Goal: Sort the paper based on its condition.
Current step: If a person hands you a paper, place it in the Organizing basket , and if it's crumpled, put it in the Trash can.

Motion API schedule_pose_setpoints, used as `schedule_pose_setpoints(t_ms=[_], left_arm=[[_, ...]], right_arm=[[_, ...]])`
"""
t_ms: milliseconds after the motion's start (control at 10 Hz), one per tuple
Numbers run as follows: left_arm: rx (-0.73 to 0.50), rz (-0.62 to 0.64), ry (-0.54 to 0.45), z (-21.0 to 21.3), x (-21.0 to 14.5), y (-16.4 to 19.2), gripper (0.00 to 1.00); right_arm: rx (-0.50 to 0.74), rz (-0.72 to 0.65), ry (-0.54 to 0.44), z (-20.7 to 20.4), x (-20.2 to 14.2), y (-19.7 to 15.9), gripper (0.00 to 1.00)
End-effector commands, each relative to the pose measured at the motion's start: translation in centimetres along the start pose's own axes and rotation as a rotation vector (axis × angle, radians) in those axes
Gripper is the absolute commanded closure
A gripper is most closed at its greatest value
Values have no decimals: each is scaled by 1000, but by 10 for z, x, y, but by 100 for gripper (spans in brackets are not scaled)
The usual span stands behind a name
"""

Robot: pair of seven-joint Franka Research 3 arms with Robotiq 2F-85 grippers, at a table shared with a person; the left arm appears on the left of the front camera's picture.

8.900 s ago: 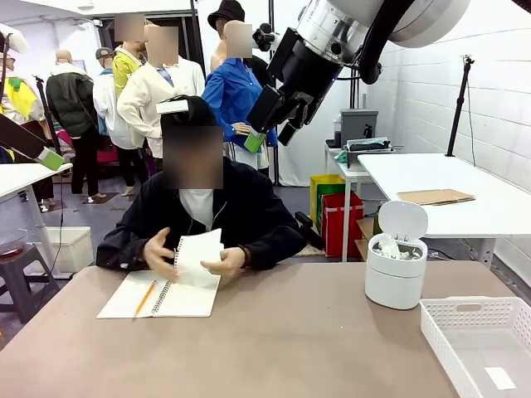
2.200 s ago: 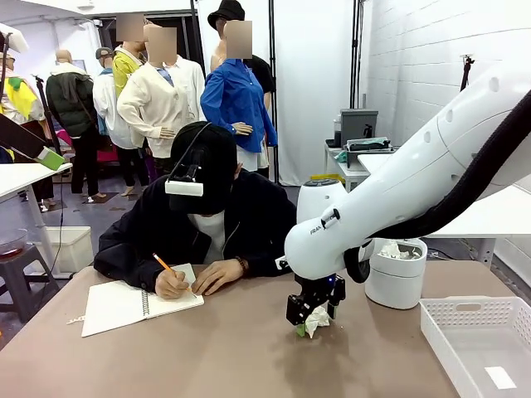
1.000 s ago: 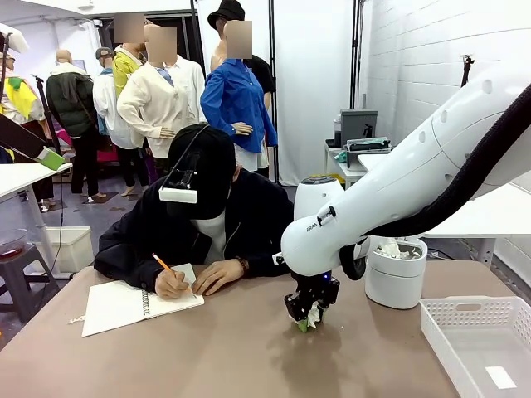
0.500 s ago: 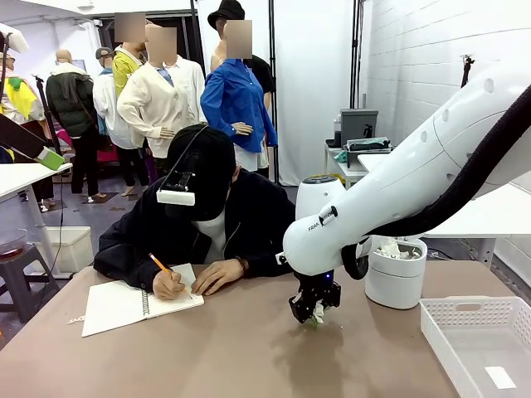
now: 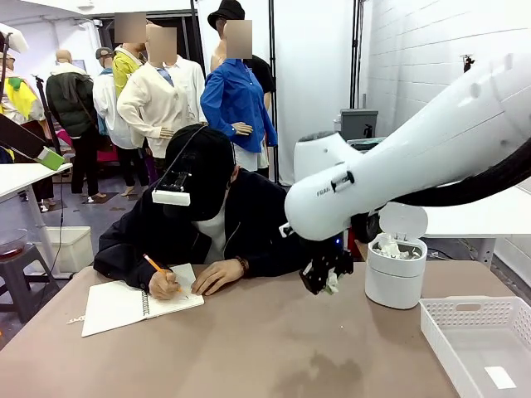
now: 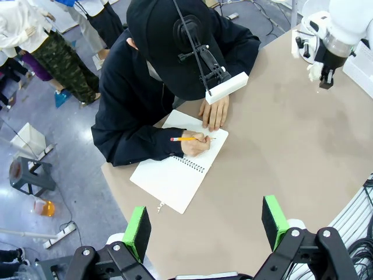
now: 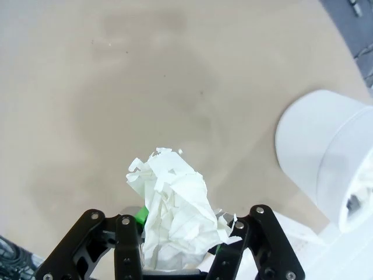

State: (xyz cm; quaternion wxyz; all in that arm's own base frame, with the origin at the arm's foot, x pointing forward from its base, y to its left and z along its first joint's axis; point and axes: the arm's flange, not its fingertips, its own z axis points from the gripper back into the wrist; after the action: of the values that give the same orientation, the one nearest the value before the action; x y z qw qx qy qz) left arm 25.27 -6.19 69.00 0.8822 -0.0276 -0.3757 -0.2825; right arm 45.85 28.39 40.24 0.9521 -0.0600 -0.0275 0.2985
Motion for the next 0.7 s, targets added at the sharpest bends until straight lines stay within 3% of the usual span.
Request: schedule_pose_setpoints(t_ms=[0, 300, 600], left_arm=[[0, 2, 0, 0, 0, 0, 0], [0, 2, 0, 0, 0, 0, 0], [0, 2, 0, 0, 0, 0, 0]], right_arm=[[-26, -26, -18, 24, -7, -12, 100], [35, -40, -22, 80, -17, -60, 100], [172, 43, 28, 116, -13, -109, 100]])
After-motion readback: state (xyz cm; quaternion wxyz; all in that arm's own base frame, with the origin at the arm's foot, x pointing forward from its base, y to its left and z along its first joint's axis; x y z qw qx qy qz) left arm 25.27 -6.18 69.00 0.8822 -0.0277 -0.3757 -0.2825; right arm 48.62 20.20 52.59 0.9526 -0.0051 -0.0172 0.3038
